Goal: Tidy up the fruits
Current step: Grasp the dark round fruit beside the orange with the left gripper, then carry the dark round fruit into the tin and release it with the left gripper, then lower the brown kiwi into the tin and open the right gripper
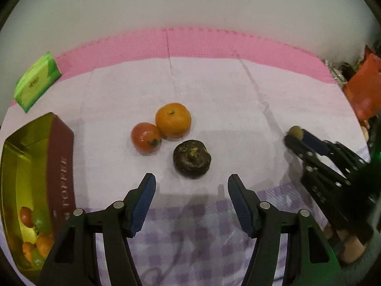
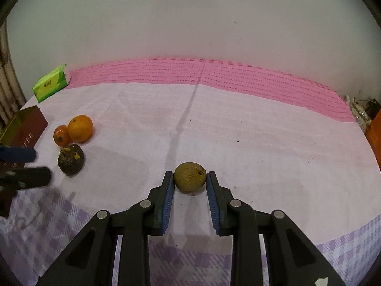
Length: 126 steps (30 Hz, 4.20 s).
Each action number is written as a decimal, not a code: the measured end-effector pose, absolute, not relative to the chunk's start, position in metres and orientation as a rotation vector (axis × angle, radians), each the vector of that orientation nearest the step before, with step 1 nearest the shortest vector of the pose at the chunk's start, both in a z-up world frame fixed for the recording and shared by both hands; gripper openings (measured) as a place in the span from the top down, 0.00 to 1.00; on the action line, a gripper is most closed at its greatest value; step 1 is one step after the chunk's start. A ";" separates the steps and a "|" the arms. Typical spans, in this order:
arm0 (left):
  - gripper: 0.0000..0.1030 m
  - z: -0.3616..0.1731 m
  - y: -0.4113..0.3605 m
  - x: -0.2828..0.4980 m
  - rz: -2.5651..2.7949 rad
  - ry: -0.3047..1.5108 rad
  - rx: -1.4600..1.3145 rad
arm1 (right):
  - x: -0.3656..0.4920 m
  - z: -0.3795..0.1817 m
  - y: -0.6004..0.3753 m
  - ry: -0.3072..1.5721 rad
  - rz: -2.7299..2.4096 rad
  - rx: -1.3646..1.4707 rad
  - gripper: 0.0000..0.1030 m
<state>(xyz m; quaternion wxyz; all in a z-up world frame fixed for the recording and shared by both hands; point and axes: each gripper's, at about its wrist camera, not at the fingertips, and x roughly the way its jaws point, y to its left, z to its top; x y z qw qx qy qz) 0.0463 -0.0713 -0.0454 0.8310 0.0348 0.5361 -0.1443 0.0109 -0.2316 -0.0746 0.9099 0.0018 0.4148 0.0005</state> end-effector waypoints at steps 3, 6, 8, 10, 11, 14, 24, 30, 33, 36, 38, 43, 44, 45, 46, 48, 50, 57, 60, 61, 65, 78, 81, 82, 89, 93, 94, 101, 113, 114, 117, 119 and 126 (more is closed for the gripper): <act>0.52 -0.057 -0.078 0.057 -0.308 1.169 0.062 | 0.010 -0.075 -0.235 0.860 0.008 0.016 0.75; 0.56 -0.063 -0.084 0.062 -0.290 1.182 0.047 | 0.009 -0.075 -0.237 0.871 0.013 0.017 0.75; 0.58 -0.066 -0.089 0.066 -0.281 1.174 0.057 | 0.008 -0.075 -0.239 0.873 0.016 0.021 0.75; 0.62 -0.066 -0.092 0.066 -0.279 1.165 0.069 | 0.008 -0.076 -0.240 0.878 0.015 0.024 0.75; 0.62 -0.066 -0.092 0.066 -0.284 1.169 0.065 | 0.009 -0.076 -0.239 0.881 0.016 0.024 0.75; 0.62 -0.061 -0.087 0.057 -0.292 1.163 0.062 | 0.011 -0.076 -0.238 0.883 0.015 0.019 0.75; 0.62 -0.038 -0.049 0.025 -0.232 1.152 0.032 | 0.013 -0.078 -0.237 0.896 0.012 0.016 0.75; 0.62 -0.010 -0.007 0.016 -0.163 1.095 -0.035 | 0.014 -0.080 -0.235 0.902 0.010 0.005 0.75; 0.62 0.000 0.019 0.017 -0.111 1.070 -0.065 | 0.014 -0.081 -0.235 0.906 0.006 0.000 0.75; 0.62 0.004 0.040 0.017 -0.063 1.061 -0.081 | 0.014 -0.081 -0.235 0.906 0.007 0.003 0.75; 0.62 0.005 0.053 0.016 -0.035 1.060 -0.092 | 0.014 -0.081 -0.235 0.906 0.005 -0.002 0.75; 0.62 0.001 0.088 0.016 0.031 1.063 -0.125 | 0.014 -0.081 -0.234 0.905 0.004 -0.004 0.75; 0.62 0.001 0.094 0.016 0.044 1.061 -0.129 | 0.014 -0.081 -0.234 0.905 0.004 -0.003 0.75; 0.62 0.002 0.103 0.017 0.063 1.057 -0.132 | 0.014 -0.081 -0.234 0.906 0.004 -0.004 0.75; 0.62 0.002 0.109 0.019 0.078 1.054 -0.133 | 0.014 -0.081 -0.233 0.906 0.004 -0.005 0.75; 0.62 0.002 0.124 0.024 0.113 1.055 -0.144 | 0.014 -0.081 -0.234 0.905 0.004 -0.005 0.75; 0.62 0.000 0.138 0.030 0.130 1.062 -0.157 | 0.014 -0.081 -0.234 0.905 0.004 -0.004 0.75; 0.62 -0.020 0.176 0.049 0.180 1.135 -0.187 | 0.014 -0.082 -0.234 0.905 0.003 -0.006 0.75; 0.62 -0.031 0.182 0.055 0.181 1.168 -0.203 | 0.014 -0.081 -0.234 0.905 0.003 -0.005 0.75; 0.62 -0.034 0.182 0.056 0.174 1.174 -0.208 | 0.014 -0.082 -0.234 0.905 0.002 -0.006 0.75; 0.62 -0.040 0.178 0.064 0.177 1.179 -0.175 | 0.014 -0.082 -0.233 0.905 0.002 -0.006 0.75; 0.62 -0.055 0.175 0.072 0.171 1.233 -0.127 | 0.015 -0.082 -0.234 0.905 0.001 -0.010 0.75; 0.61 -0.059 0.174 0.072 0.172 1.249 -0.111 | 0.015 -0.082 -0.233 0.905 0.001 -0.011 0.75; 0.61 -0.058 0.173 0.072 0.171 1.248 -0.111 | 0.015 -0.082 -0.234 0.905 0.000 -0.011 0.75; 0.44 -0.048 0.167 0.066 0.150 1.214 -0.084 | 0.015 -0.083 -0.234 0.905 0.002 -0.008 0.75; 0.42 -0.027 0.163 0.054 0.120 1.143 -0.057 | 0.014 -0.084 -0.234 0.903 0.001 -0.010 0.75; 0.42 -0.021 0.162 0.049 0.114 1.111 -0.052 | 0.014 -0.084 -0.233 0.903 0.001 -0.009 0.75; 0.34 0.016 0.163 0.010 0.121 0.960 0.002 | 0.007 -0.050 -0.231 0.856 0.047 0.069 0.75; 0.33 0.023 0.207 -0.035 0.225 0.946 -0.085 | -0.014 0.006 -0.064 0.848 0.523 0.035 0.75; 0.33 0.022 0.213 -0.038 0.235 0.948 -0.101 | -0.015 0.006 -0.053 0.851 0.547 0.023 0.75; 0.33 0.017 0.225 -0.045 0.284 0.957 -0.115 | -0.022 0.002 -0.004 0.866 0.624 -0.056 0.75; 0.33 0.015 0.229 -0.048 0.315 0.946 -0.121 | -0.025 -0.001 0.021 0.872 0.653 -0.117 0.75; 0.33 0.009 0.236 -0.047 0.318 0.965 -0.157 | -0.024 -0.023 0.057 0.926 0.673 -0.198 0.75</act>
